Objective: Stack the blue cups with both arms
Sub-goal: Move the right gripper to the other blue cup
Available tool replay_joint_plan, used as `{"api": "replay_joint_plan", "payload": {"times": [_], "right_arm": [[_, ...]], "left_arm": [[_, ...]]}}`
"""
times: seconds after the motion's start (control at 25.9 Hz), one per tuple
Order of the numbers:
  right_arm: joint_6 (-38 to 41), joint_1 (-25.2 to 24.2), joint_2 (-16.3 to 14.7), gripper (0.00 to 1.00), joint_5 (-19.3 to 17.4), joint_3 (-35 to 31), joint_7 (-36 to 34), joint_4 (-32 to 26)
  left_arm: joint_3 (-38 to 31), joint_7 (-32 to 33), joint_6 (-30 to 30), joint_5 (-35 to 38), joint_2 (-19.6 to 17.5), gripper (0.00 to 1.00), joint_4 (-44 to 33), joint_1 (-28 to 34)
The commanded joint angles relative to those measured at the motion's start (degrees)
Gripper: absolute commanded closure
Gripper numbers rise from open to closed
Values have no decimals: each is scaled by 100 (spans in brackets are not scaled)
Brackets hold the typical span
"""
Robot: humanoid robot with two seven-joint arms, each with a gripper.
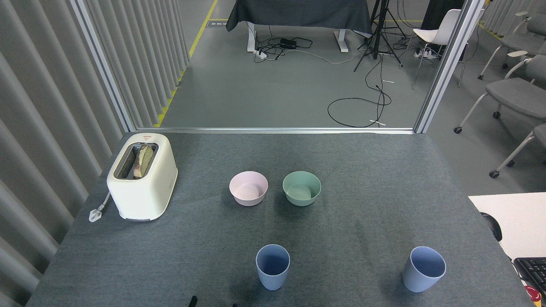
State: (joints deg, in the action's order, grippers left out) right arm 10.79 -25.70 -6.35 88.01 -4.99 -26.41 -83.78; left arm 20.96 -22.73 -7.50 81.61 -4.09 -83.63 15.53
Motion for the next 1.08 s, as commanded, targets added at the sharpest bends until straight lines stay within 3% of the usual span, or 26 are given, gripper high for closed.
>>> {"api": "replay_joint_plan", "payload": {"times": [0.0,0.19,0.31,0.73,1.04], "right_arm": [[-69,539,-86,0,23,-442,136,521],[-332,1269,-482,0,23,-512,417,1101],[-429,1655,-490,0,23,-512,426,1417],[-499,2051,-482,0,-3,-512,426,1760],[-499,2297,-482,0,-12,-512,426,1989]], "left_arm": [[-346,-12,29,-505,-180,0,-365,380],[-522,-12,11,-611,-188,0,-365,442],[-540,-21,3,-611,-197,0,-356,460],[-619,-39,3,-611,-197,0,-312,451],[-619,-434,3,-593,-197,0,-154,407]]}}
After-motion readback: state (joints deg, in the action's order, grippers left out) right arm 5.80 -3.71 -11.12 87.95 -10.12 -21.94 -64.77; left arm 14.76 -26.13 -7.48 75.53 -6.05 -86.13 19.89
